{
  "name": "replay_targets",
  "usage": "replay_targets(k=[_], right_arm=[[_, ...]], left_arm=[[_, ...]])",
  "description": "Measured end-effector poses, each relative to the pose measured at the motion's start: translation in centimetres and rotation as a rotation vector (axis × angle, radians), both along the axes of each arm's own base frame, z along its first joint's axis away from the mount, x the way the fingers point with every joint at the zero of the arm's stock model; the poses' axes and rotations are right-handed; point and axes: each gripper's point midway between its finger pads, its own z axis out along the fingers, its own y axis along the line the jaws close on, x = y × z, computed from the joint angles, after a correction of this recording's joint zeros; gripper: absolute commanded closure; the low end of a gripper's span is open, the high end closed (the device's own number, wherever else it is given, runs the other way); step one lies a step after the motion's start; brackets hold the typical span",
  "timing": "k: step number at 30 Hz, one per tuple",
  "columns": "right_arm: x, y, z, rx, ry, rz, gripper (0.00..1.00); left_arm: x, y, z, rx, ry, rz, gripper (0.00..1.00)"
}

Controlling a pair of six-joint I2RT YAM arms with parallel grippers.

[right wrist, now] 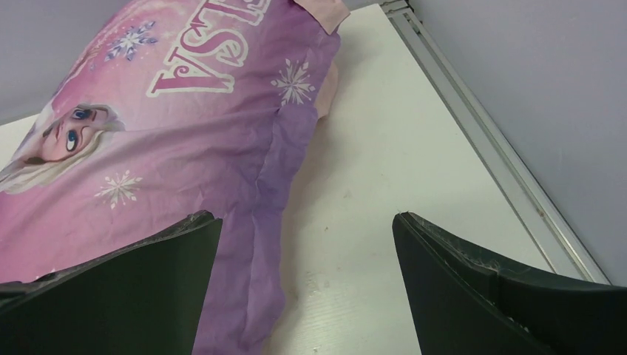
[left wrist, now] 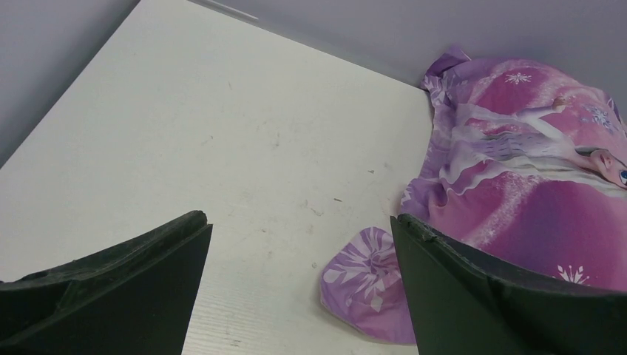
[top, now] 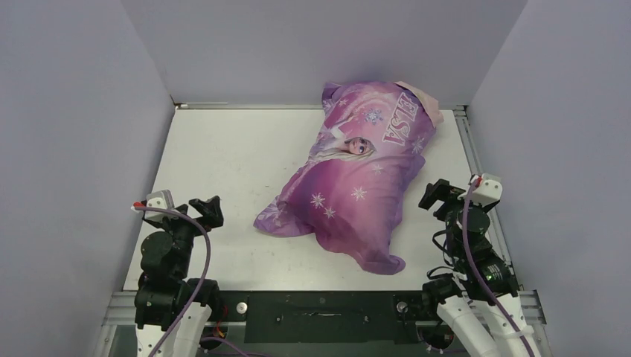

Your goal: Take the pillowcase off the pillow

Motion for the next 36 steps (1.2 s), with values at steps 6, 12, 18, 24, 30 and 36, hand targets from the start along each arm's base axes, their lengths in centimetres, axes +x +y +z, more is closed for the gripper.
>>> replay_targets(k=[6,12,18,24,30,36], right_arm=[[0.6,-0.1,-0.9,0.014,0.066,-0.037,0.10],[1.6,0.4,-2.7,0.053,0.191,-0.077,0.10],[2.5,1.9,-4.5,0.118,0.281,-0.069,0.10],[3.3,4.5,-5.4,0.183,0.336,0.033,0.10],[7.4,6.5,-4.1,0.212,0.367,0.063,0.10],[13.6,6.4,-6.2,0.306,0.486,0.085,0.10]], left_arm=[[0.1,-0.4,-0.1,-0.001,0.007,-0.019,0.04],[0.1,-0.7,-0.2,-0.003,0.010,-0.034,0.04],[-0.3,-1.6,0.1,-0.015,-0.011,-0.077,0.04],[-0.8,-2.5,0.3,-0.025,-0.035,-0.124,0.04],[-0.7,-3.0,0.0,-0.027,-0.020,-0.145,0.04],[0.5,-3.5,-1.6,-0.068,0.079,-0.140,0.04]])
